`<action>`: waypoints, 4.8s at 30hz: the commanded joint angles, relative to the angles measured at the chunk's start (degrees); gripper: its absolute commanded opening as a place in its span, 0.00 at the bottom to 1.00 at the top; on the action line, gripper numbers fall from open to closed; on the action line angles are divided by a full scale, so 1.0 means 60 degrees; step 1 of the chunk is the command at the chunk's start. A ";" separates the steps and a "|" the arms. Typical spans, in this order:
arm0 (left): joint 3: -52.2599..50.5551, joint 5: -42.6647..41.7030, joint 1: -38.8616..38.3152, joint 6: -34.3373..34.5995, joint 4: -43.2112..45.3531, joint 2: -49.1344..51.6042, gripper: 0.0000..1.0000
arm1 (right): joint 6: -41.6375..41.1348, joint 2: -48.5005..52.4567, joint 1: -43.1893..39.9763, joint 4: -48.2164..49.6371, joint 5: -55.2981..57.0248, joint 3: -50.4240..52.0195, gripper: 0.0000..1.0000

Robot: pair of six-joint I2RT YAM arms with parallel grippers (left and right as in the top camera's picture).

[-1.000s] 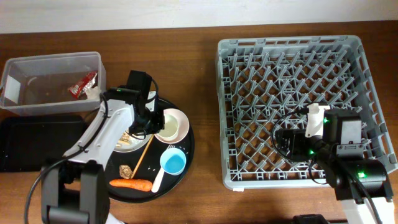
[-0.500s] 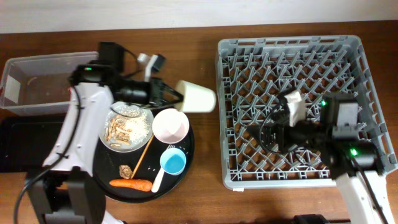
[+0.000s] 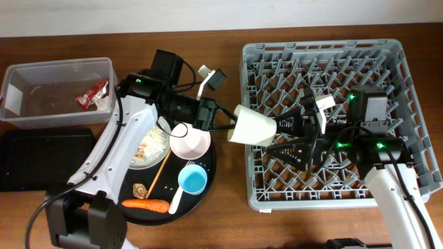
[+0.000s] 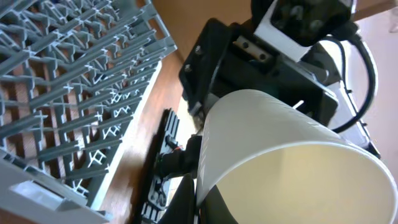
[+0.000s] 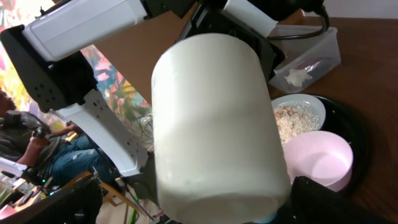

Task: Sort waste into correct bins and load items into the dishwasher rack
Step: 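Lift the white cup with the left gripper and hand it to the right gripper, then place the white cup upside down in the rack with the right gripper, then lift the blue cup with the left gripper and hand it to the right gripper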

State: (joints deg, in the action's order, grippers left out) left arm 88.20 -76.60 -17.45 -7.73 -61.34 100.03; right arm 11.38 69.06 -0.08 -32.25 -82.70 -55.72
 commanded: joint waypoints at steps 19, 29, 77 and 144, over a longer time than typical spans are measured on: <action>0.0131 0.1639 -0.0517 -0.0084 0.0364 0.0000 0.14 | -0.0036 0.0036 0.0007 -0.0157 0.0375 -0.0135 0.56; 0.0131 0.8619 0.2244 0.0714 -0.1632 -0.0004 0.18 | -0.1745 0.0040 -0.0036 -0.3814 0.9828 -0.2087 0.37; -0.2335 1.0083 -0.0095 0.2353 -0.3089 -0.0004 0.27 | -0.0117 0.2444 -0.1872 -0.7497 0.9264 -0.4411 0.83; 0.0561 0.7927 0.0765 0.0863 -0.0980 0.0058 0.30 | 0.0896 0.2444 -0.0692 -0.6481 0.7457 -0.4852 0.37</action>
State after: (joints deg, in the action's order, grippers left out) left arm 91.29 -49.67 -17.32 -3.18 -60.97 100.29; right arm 28.14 84.05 -0.78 -71.70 -55.18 -81.93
